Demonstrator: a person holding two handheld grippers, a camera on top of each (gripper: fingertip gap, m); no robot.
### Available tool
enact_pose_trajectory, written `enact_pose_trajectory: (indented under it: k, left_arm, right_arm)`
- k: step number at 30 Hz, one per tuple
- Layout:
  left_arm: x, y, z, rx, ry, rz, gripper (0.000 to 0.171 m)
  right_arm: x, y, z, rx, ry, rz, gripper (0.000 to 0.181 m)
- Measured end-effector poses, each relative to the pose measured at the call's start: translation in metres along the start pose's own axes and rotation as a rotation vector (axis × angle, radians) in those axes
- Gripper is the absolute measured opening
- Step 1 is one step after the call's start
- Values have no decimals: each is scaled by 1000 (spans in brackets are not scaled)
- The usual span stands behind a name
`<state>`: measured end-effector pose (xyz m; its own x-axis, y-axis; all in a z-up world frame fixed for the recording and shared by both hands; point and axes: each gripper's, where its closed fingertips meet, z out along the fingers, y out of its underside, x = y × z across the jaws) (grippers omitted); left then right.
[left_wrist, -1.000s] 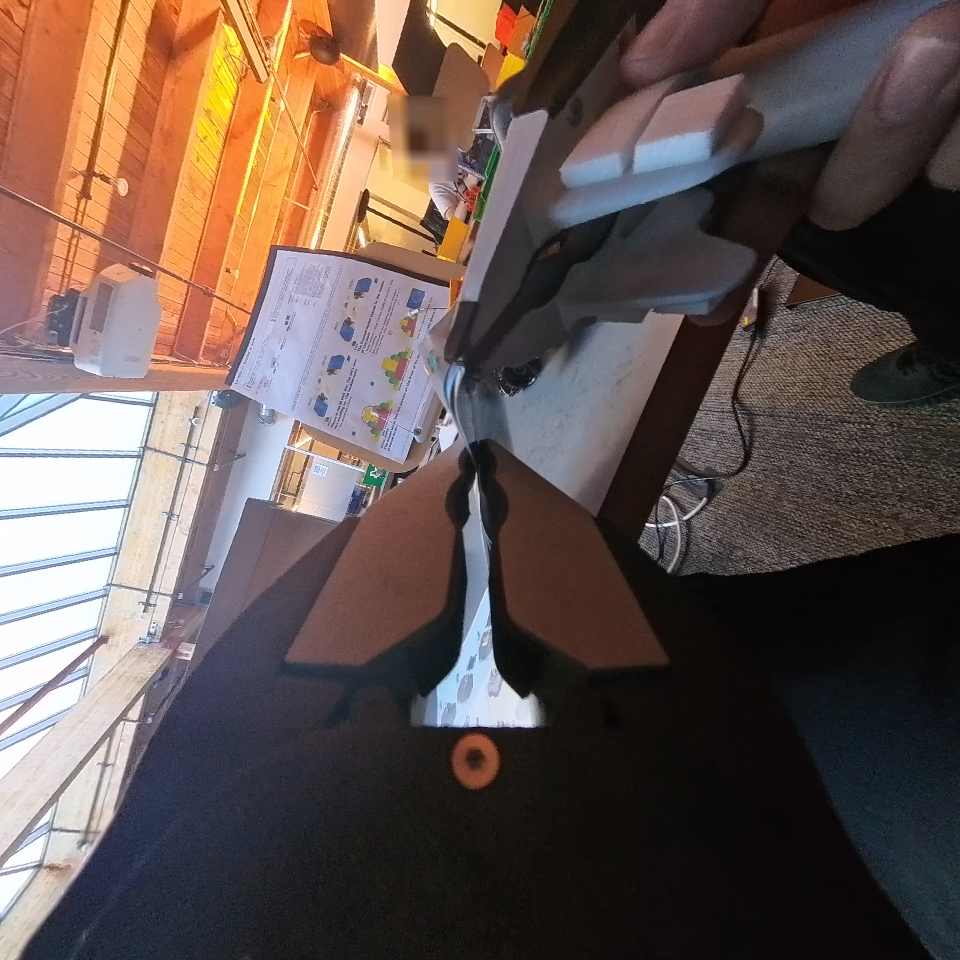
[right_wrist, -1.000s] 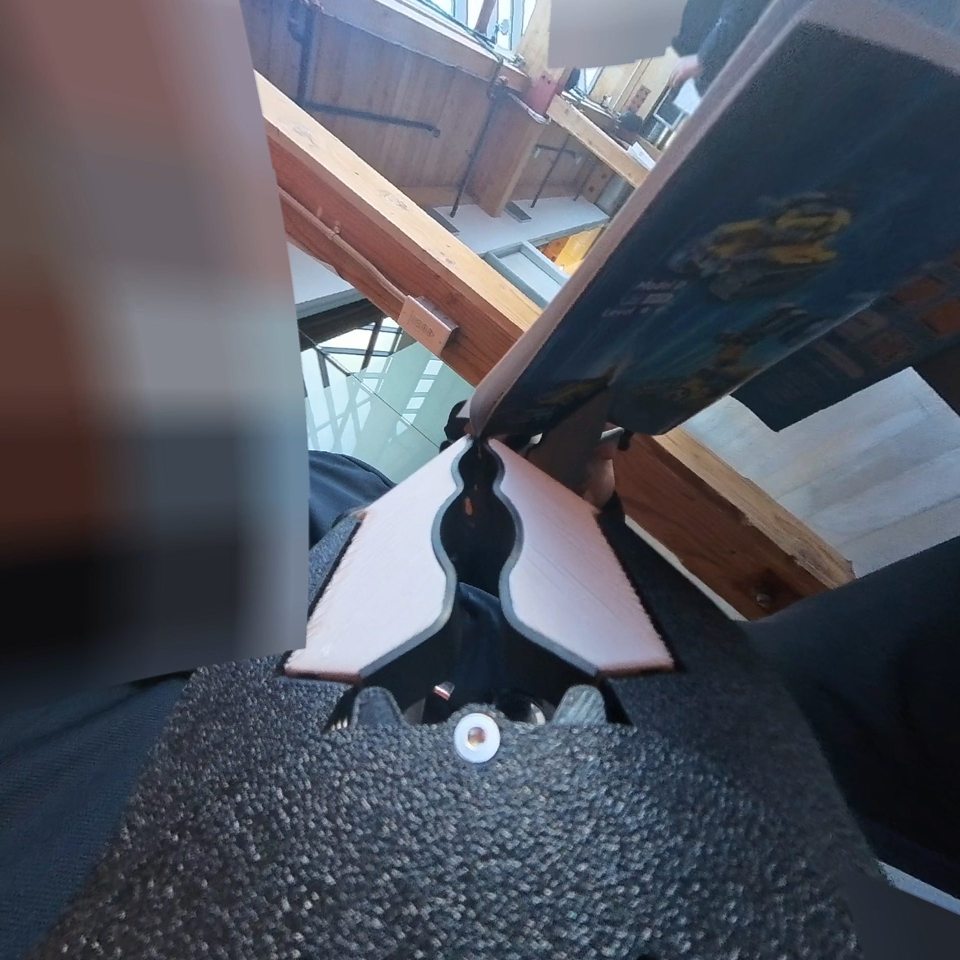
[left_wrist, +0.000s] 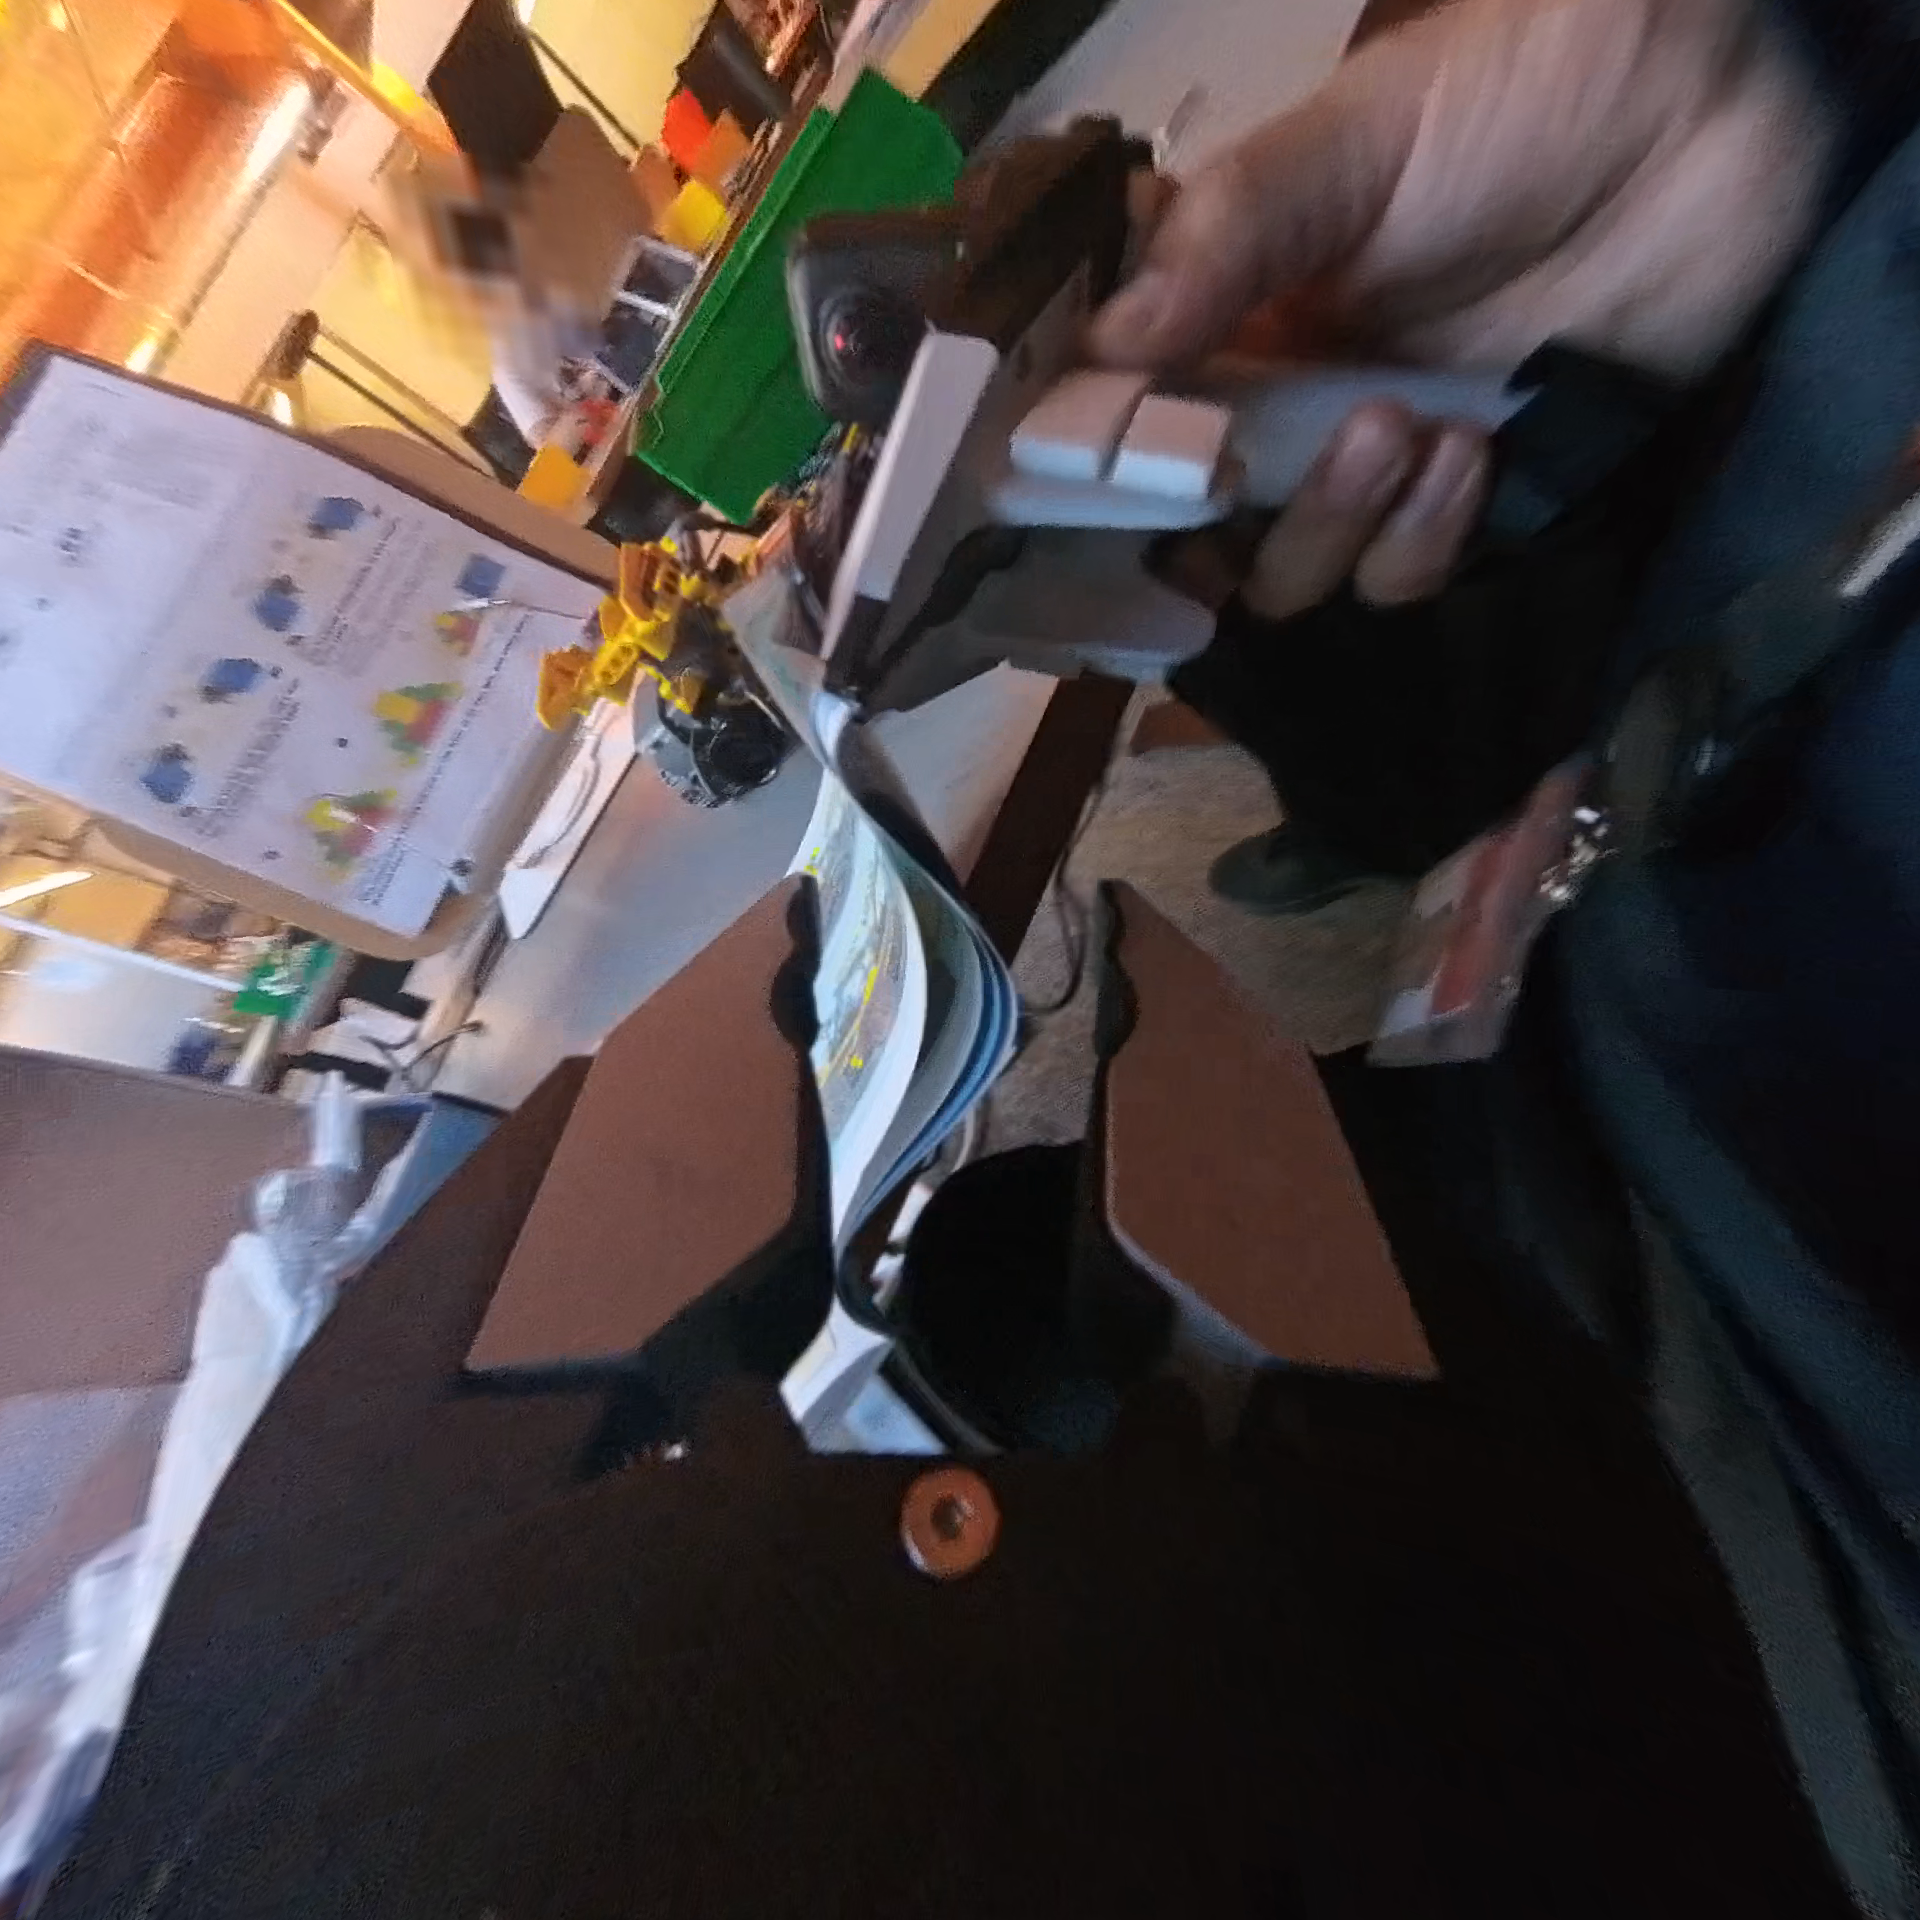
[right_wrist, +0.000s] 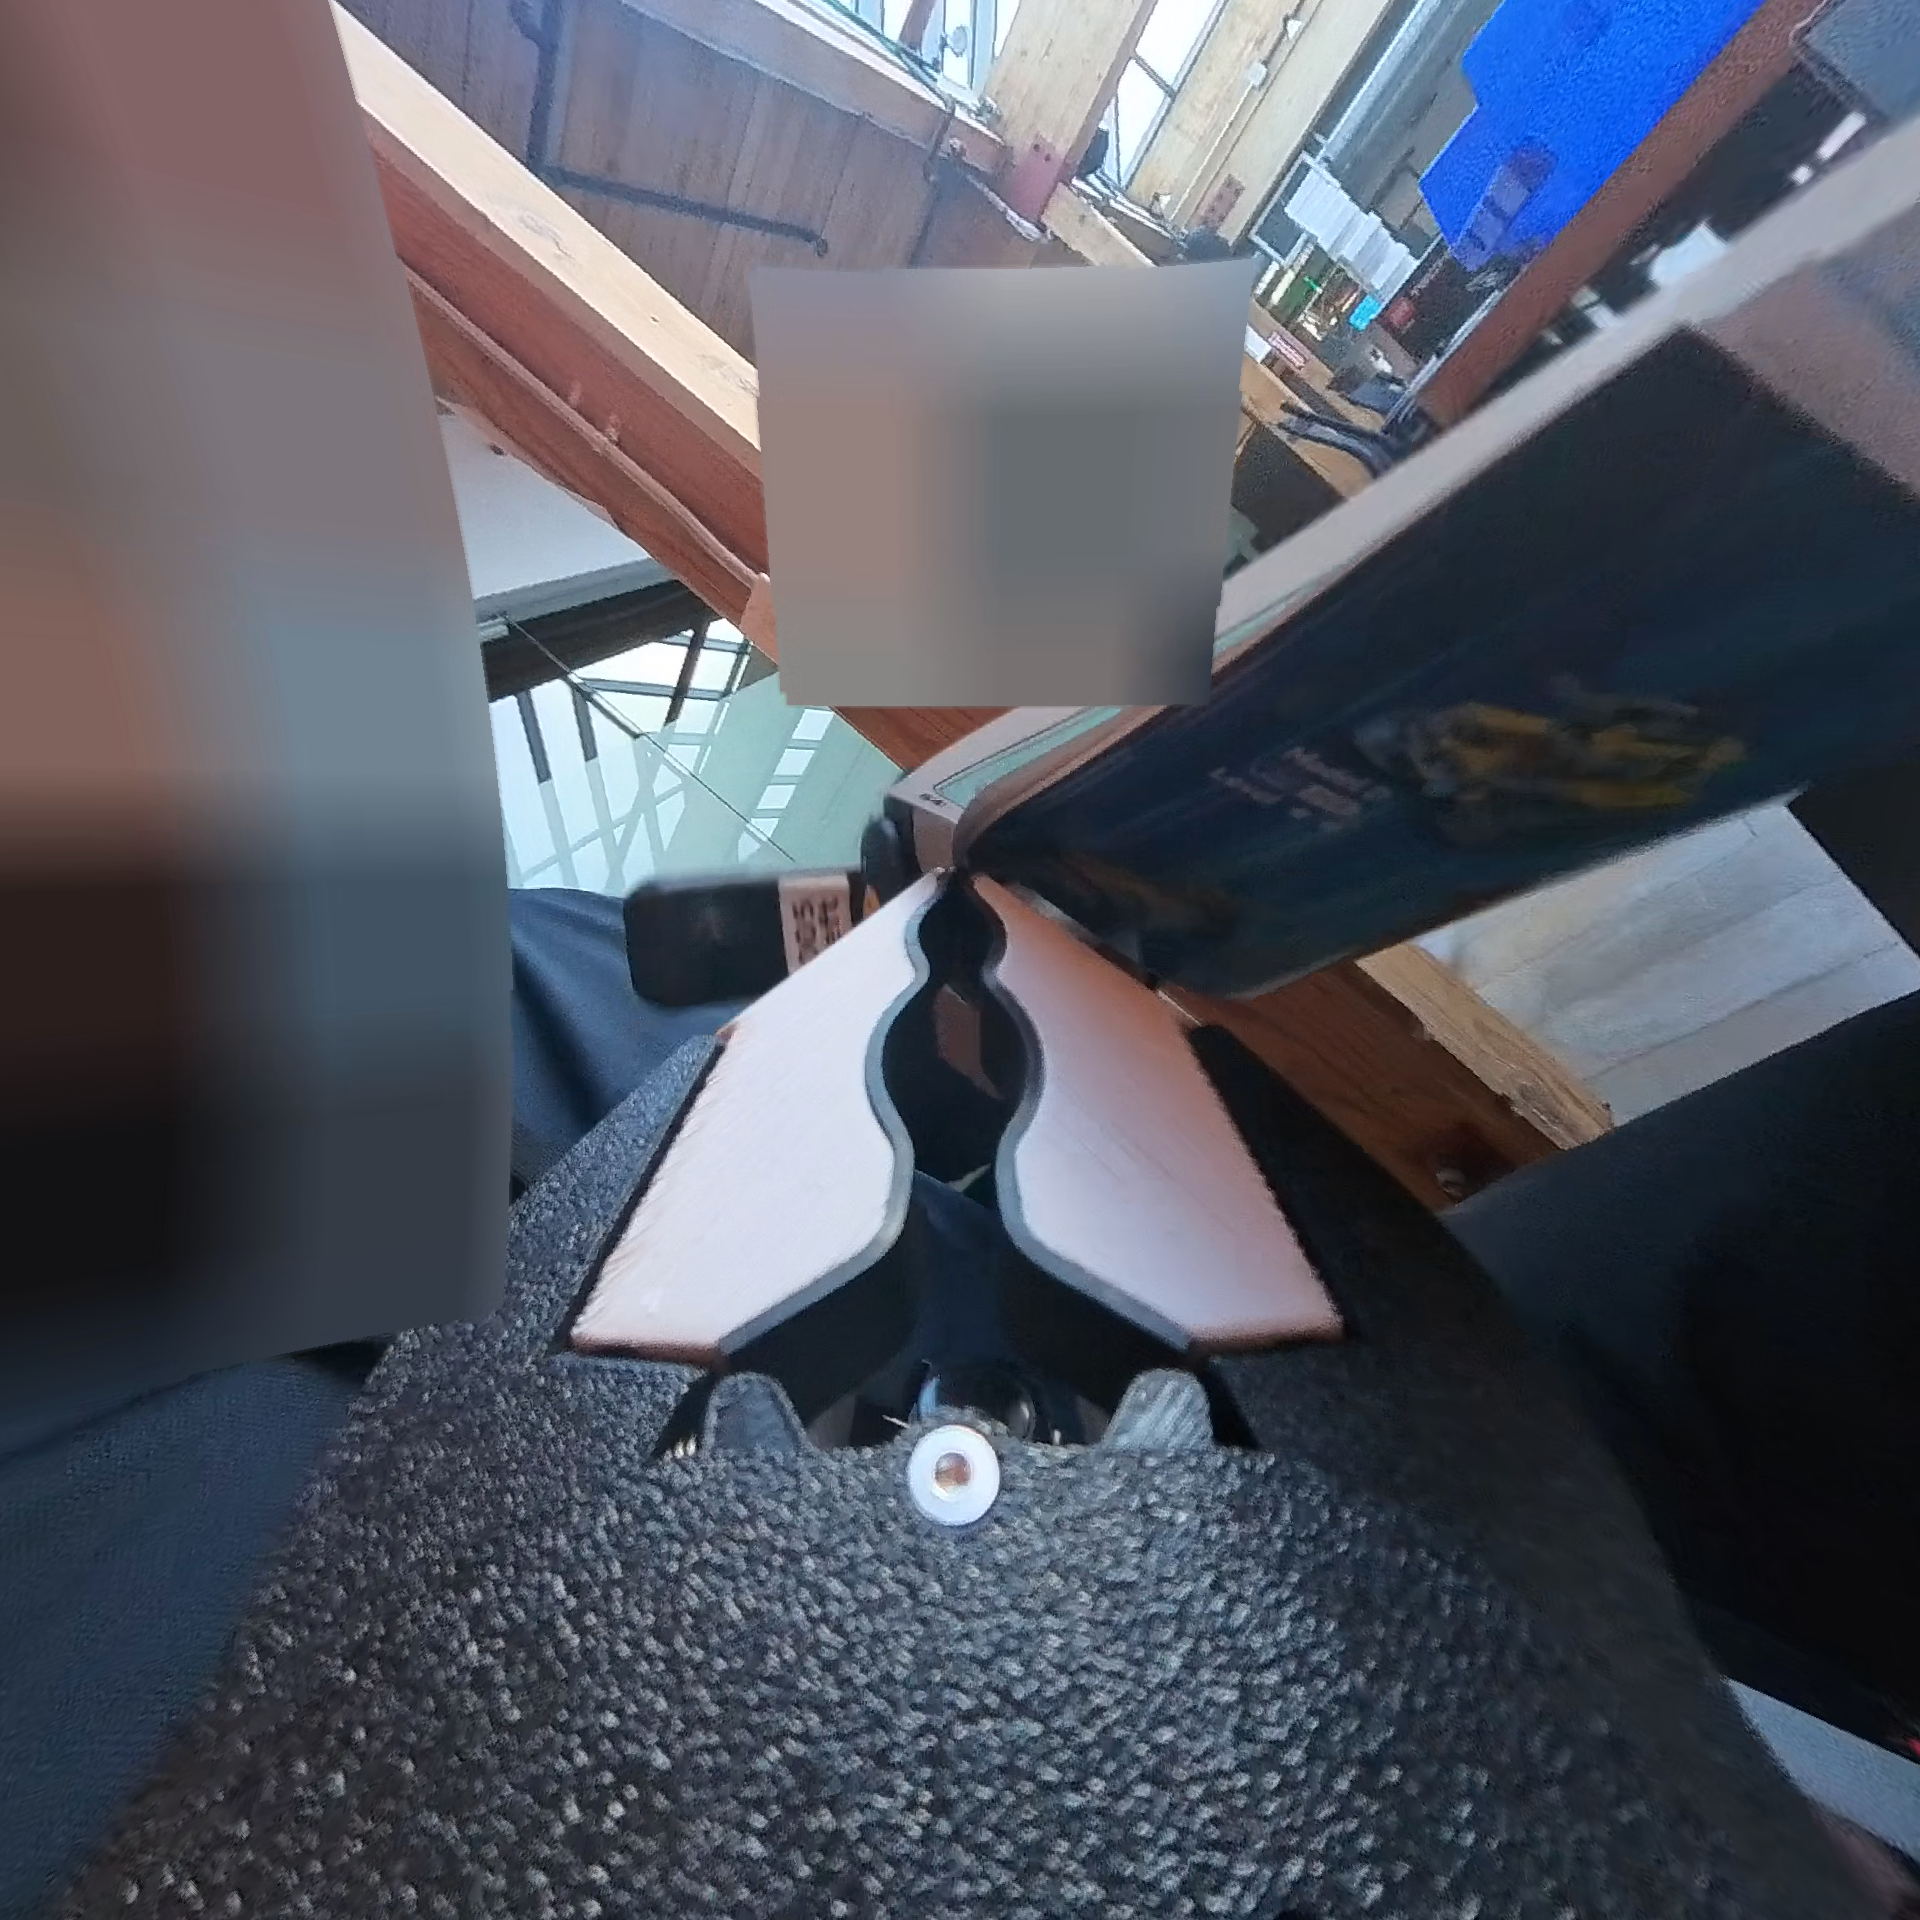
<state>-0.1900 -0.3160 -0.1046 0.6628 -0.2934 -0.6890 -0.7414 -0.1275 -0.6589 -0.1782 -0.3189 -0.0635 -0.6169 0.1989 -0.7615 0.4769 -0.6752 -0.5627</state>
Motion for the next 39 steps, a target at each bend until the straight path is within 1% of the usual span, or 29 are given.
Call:
enact_pose_trajectory:
  k: [4,6,8,10,11,13,16,19,25,29,33,35,36,38,39]
  left_arm:
    - [-10,-16,-15,112,56,-141,52]
    - [-23,-26,-21,174,67,-263,50]
    - [-34,-38,-25,229,127,-428,47]
    - [-49,-39,-21,220,138,-584,39]
    - [-51,-37,-18,202,168,-644,39]
    - [-50,-35,-11,173,234,-744,35]
    - [-39,-38,-4,161,353,-843,29]
    - [-35,-36,2,148,382,-889,24]
    - [-31,-33,6,146,389,-888,13]
    - [-32,-34,6,175,398,-905,0]
    - [-36,-29,7,180,378,-921,0]
    - [-52,-20,5,202,326,-961,0]
    - [-66,-9,2,205,271,-978,0]
    - [-104,22,-11,217,126,-1024,0]
    - [-123,41,-21,209,53,-1046,0]
  right_arm:
    - [2,1,0,-3,3,-1,0]
    - [3,1,-1,-5,9,-5,0]
    - [4,2,-1,-8,16,-9,0]
    - [5,2,0,-10,20,-11,0]
    - [5,3,0,-11,22,-12,0]
    - [6,3,0,-16,24,-12,0]
    - [7,4,-1,-18,28,-9,0]
    - [8,4,-1,-20,29,-11,0]
    - [7,5,0,-22,25,-8,0]
    - [8,5,0,-21,27,-10,0]
    - [8,5,1,-21,31,-9,0]
    - [7,4,1,-16,33,-7,0]
    - [6,4,0,-10,35,-8,0]
    - [6,4,-3,-2,45,-15,0]
    - [5,3,-5,1,53,-19,0]
